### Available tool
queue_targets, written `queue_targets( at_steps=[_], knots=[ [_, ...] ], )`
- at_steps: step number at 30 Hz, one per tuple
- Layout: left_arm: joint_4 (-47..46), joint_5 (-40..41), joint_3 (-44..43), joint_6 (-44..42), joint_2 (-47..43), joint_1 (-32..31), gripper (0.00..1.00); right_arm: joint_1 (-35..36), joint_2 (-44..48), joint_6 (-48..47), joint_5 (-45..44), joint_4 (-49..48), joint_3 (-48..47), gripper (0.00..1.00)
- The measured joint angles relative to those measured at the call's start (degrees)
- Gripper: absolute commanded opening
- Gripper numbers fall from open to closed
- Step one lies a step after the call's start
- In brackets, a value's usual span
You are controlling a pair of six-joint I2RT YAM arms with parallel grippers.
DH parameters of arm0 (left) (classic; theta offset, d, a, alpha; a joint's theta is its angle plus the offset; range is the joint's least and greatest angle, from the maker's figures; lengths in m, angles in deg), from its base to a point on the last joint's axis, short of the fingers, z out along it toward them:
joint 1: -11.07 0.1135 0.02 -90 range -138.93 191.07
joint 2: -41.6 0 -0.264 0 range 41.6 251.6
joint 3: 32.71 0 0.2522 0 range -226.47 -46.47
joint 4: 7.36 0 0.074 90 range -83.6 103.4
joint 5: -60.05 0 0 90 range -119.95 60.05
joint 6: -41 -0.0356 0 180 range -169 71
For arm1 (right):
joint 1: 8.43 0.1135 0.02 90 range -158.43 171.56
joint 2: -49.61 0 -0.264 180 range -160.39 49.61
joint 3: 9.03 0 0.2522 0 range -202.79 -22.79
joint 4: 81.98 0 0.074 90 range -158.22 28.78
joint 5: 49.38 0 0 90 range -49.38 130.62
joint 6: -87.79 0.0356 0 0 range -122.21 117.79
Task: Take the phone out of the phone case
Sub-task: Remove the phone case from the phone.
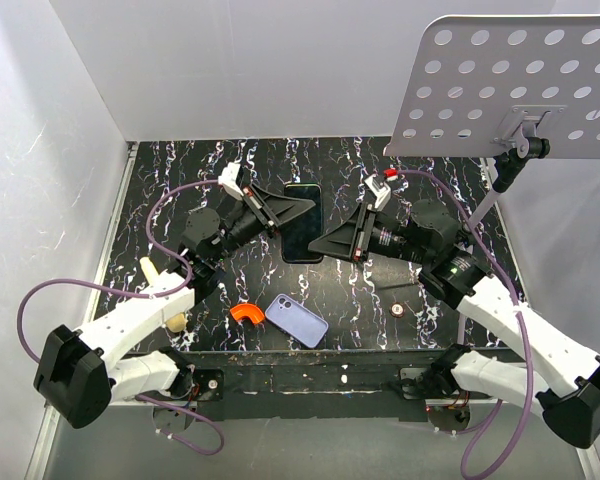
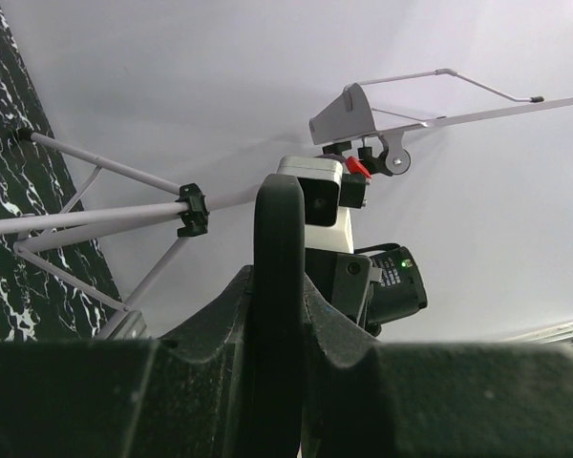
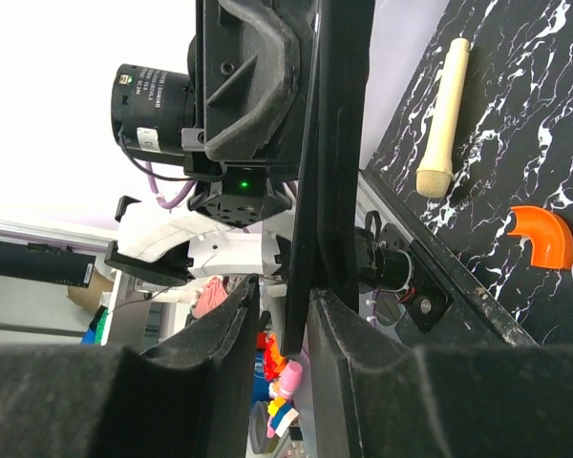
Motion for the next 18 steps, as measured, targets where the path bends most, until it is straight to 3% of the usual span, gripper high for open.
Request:
queue_targets(
  at_steps=[2, 6, 7, 11, 16, 18],
  knots=[
    [0.31, 0.26, 0.0, -0.24, 0.09, -0.44, 0.0, 0.02, -0.39, 0.24, -0.33, 0.02, 0.0, 0.27],
    [-0.07, 0.26, 0.0, -0.59, 0.17, -0.57, 0.0, 0.02, -0.83, 1.77, -0.66, -0.07, 0.0, 0.06],
    [-0.37, 0.24, 0.0, -0.9, 0.15, -0.57, 0.04, 0.0, -0.9, 2.51, -0.48, -0.28, 0.0, 0.01],
    [1.31, 0.04, -0.26, -3.76, -1.6, -0.57, 0.55, 0.17, -0.9, 4.76, 0.59, -1.7, 0.0, 0.01],
    [5.55, -4.04, -0.44, -9.7, -6.91, -1.07, 0.82, 0.13, -0.33, 7.32, -1.03, -2.4, 0.02, 0.01],
    [7.32, -5.16, -0.44, -12.15, -9.42, 0.04, 0.86, 0.13, 0.87, 8.09, -1.81, -2.4, 0.02, 0.01]
  ],
)
